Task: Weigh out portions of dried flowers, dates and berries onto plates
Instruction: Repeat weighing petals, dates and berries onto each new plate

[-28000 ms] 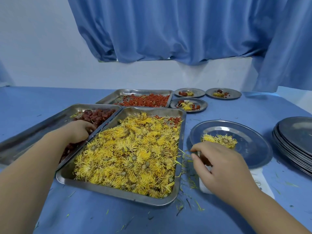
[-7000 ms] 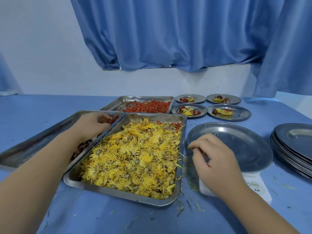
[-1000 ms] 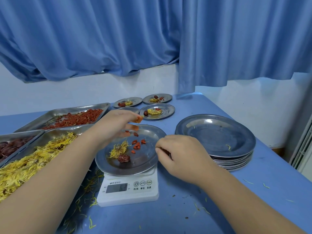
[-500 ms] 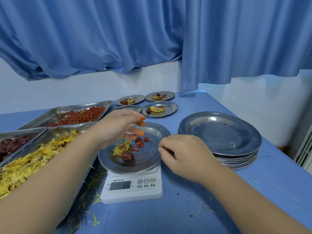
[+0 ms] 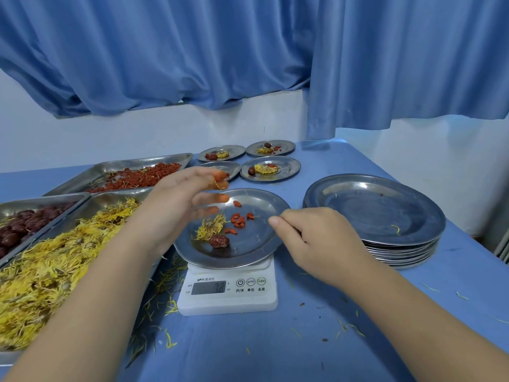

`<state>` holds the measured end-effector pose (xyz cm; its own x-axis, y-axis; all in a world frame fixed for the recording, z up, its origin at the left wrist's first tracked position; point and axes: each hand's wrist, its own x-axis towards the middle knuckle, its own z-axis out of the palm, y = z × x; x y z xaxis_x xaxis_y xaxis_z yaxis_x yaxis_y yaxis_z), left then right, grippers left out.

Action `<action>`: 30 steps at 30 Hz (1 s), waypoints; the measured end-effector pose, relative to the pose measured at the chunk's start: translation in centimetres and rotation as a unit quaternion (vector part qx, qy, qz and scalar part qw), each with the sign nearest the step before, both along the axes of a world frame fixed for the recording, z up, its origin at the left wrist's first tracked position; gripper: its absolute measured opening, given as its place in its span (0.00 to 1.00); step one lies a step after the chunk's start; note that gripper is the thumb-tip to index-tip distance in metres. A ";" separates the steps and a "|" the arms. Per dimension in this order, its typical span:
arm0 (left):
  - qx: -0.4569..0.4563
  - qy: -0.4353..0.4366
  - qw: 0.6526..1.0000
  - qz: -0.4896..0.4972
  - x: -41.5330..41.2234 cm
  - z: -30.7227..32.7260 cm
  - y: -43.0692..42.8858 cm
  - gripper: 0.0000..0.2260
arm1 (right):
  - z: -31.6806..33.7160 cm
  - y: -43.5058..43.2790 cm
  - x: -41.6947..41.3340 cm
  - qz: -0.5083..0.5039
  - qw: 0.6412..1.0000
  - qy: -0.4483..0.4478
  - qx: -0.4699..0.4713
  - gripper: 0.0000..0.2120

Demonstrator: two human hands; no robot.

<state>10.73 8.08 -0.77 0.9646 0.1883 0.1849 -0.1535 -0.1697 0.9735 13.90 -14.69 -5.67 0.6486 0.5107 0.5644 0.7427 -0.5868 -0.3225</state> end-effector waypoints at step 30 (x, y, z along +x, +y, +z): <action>0.204 -0.063 0.976 0.043 -3.5 -3.7 0.5 0.09 | -1.9 1.5 -0.2 -0.090 0.968 0.212 0.104 0.04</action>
